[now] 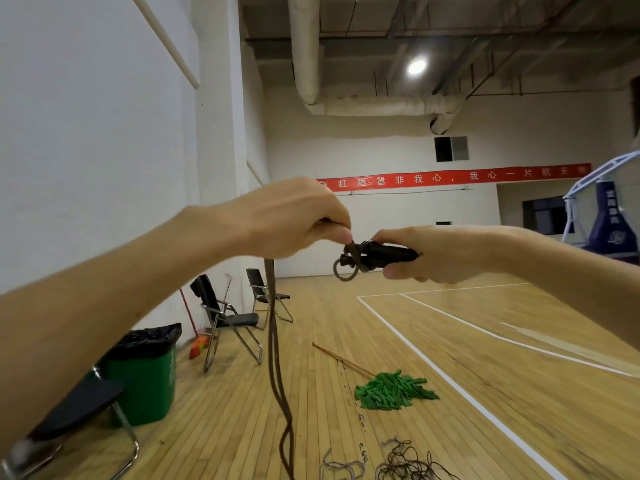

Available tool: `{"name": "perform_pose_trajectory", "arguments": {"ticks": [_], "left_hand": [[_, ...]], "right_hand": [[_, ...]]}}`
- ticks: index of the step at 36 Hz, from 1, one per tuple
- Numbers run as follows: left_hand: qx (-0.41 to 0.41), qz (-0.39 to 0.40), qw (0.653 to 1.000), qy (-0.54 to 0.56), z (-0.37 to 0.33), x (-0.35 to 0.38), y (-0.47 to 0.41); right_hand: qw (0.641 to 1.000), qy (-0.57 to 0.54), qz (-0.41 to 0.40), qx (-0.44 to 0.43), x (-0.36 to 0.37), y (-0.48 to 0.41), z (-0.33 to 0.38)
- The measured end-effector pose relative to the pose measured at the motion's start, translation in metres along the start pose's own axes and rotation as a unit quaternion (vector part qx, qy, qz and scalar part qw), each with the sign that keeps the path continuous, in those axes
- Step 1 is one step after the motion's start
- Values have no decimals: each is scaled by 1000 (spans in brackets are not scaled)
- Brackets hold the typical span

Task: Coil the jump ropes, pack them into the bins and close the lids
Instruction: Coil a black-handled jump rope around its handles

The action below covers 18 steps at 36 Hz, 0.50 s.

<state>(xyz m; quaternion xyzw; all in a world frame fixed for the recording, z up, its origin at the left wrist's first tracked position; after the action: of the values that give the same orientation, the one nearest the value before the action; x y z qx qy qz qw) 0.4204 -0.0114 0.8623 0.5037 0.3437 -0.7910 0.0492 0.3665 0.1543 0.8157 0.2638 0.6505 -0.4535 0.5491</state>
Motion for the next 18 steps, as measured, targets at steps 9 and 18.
{"name": "perform_pose_trajectory", "arguments": {"ticks": [9,18], "left_hand": [[-3,-7,997,75,7,-31,-4],[-30,16,962,270,19,-13,2]], "right_hand": [[997,-19,29,-76,0,17,35],[987,10,-10,-158,-3,40,67]]}}
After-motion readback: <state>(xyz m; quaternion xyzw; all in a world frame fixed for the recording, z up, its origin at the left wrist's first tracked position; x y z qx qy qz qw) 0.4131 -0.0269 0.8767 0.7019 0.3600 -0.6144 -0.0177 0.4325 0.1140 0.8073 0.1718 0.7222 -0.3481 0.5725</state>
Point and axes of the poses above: each hand's wrist, its own y-axis away from the middle knuckle, its own x-axis out of the palm, z = x × y, the point moved 5 cm from there along -y, towards the middle knuckle, and after that the axes turned 15 degrees about y, right-handed, at the moved point
